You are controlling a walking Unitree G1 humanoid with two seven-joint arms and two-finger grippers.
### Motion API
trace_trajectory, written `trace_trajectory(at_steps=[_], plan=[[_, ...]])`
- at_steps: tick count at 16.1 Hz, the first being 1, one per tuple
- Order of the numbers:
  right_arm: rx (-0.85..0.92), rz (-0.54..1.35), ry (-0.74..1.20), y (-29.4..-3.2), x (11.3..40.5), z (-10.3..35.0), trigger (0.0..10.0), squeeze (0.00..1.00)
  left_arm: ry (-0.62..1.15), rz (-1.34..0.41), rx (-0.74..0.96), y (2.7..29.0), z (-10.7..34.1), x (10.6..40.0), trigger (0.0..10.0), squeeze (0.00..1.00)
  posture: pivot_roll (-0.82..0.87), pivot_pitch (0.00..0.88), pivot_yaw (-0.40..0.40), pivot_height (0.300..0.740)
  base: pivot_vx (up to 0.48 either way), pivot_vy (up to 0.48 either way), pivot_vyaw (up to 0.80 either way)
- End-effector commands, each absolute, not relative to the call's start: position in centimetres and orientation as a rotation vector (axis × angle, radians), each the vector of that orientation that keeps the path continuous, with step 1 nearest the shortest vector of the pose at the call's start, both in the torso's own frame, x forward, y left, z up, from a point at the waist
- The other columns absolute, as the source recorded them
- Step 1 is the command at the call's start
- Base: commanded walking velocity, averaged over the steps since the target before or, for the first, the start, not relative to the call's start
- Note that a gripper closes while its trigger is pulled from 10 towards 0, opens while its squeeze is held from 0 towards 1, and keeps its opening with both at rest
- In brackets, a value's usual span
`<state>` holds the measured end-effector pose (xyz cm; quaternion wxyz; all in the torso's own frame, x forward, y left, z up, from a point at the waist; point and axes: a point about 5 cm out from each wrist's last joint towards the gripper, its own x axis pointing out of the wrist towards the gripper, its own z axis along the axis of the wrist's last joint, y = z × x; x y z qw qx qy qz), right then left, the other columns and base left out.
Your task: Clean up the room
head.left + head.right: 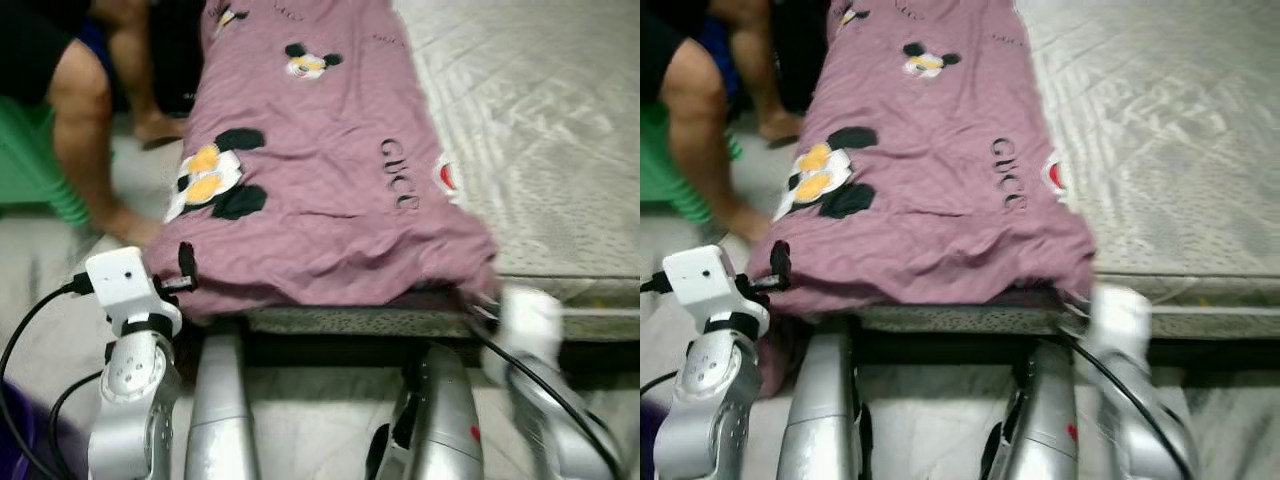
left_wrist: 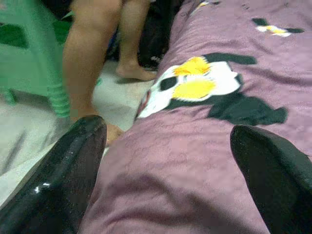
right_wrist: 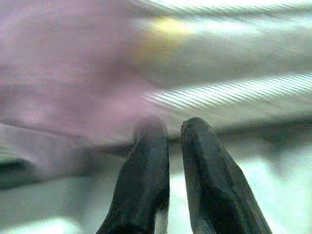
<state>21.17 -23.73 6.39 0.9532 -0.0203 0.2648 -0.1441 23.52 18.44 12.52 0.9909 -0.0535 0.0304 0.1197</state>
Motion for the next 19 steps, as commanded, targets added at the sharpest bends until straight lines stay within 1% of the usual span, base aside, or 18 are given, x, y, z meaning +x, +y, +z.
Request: trace_trajectory(at_steps=[1, 3, 5, 6, 7, 8, 9, 10, 11, 12, 14, 15, 17, 18, 19], plan=[[-0.059, -0.306, 0.525, -24.1, 20.8, 7.0, 10.0, 1.0, 0.056, 0.217, -0.114, 18.1, 12.4, 24.0, 10.0, 0.0, -0.02, 0.025, -0.012, 0.488, 0.0, 0.0, 0.0], [-0.08, -0.306, 0.511, -24.6, 20.3, 7.4, 10.0, 1.0, 0.052, 0.207, -0.116, 18.0, 12.3, 24.4, 10.0, 0.0, -0.03, 0.015, -0.008, 0.488, 0.0, 0.0, 0.0], [-0.198, -0.328, 0.48, -25.3, 19.6, 8.1, 10.0, 1.0, 0.044, 0.202, -0.116, 18.0, 12.2, 24.9, 10.0, 0.0, -0.04, 0.005, -0.001, 0.488, 0.0, 0.0, 0.0], [-0.201, -0.339, 0.474, -25.4, 19.6, 8.1, 10.0, 1.0, 0.043, 0.202, -0.116, 18.1, 12.2, 24.9, 10.0, 0.0, -0.04, 0.005, -0.001, 0.488, 0.0, 0.0, 0.0], [-0.244, -0.349, 0.352, -25.7, 20.9, 9.9, 10.0, 1.0, 0.034, 0.203, -0.113, 18.1, 12.3, 25.0, 10.0, 0.0, -0.04, 0.002, 0.001, 0.488, 0.0, 0.0, 0.0], [-0.255, -0.332, 0.226, -25.5, 22.5, 11.9, 10.0, 1.0, 0.025, 0.203, -0.111, 18.2, 12.5, 25.1, 10.0, 0.0, -0.04, 0.0, 0.004, 0.488, 0.0, 0.0, 0.0], [-0.233, -0.294, 0.123, -24.7, 24.4, 13.7, 10.0, 1.0, 0.018, 0.207, -0.112, 18.3, 12.6, 25.2, 10.0, 0.0, -0.04, 0.0, 0.005, 0.488, 0.0, 0.0, 0.0], [-0.157, -0.224, 0.052, -23.2, 26.6, 15.0, 10.0, 1.0, 0.013, 0.209, -0.113, 18.3, 12.6, 25.3, 10.0, 0.0, -0.03, 0.0, 0.007, 0.488, 0.0, 0.0, 0.0], [-0.109, -0.171, 0.037, -22.1, 27.8, 15.5, 10.0, 1.0, 0.01, 0.209, -0.114, 18.3, 12.6, 25.3, 10.0, 0.0, -0.03, 0.0, 0.006, 0.488, 0.0, 0.0, 0.0], [-0.088, -0.1, 0.073, -20.8, 28.6, 15.0, 10.0, 1.0, 0.004, 0.209, -0.116, 18.3, 12.7, 25.4, 10.0, 0.0, -0.03, 0.0, 0.007, 0.488, 0.0, 0.0, 0.0], [-0.084, 0.059, 0.233, -17.8, 29.9, 11.9, 10.0, 1.0, -0.009, 0.204, -0.124, 18.1, 13.0, 25.7, 10.0, 0.0, -0.01, 0.0, 0.003, 0.488, 0.0, 0.0, 0.0], [-0.092, 0.096, 0.309, -17.0, 30.4, 10.4, 10.0, 1.0, -0.013, 0.203, -0.124, 18.0, 13.0, 25.8, 10.0, 0.0, 0.0, 0.0, 0.0, 0.488, 0.0, 0.0, 0.0], [-0.06, 0.116, 0.43, -16.8, 30.9, 8.3, 10.0, 1.0, -0.025, 0.208, -0.121, 18.2, 13.1, 25.8, 10.0, 0.0, 0.01, 0.0, -0.009, 0.488, 0.0, 0.0, 0.0], [-0.052, 0.104, 0.518, -17.4, 30.6, 6.9, 10.0, 1.0, -0.026, 0.217, -0.117, 18.4, 13.0, 25.8, 10.0, 0.0, 0.01, 0.0, -0.015, 0.488, 0.0, 0.0, 0.0], [-0.051, 0.099, 0.53, -17.6, 30.5, 6.7, 10.0, 1.0, -0.025, 0.218, -0.117, 18.4, 13.0, 25.8, 10.0, 0.0, 0.01, 0.0, -0.016, 0.488, 0.0, 0.0, 0.0]])
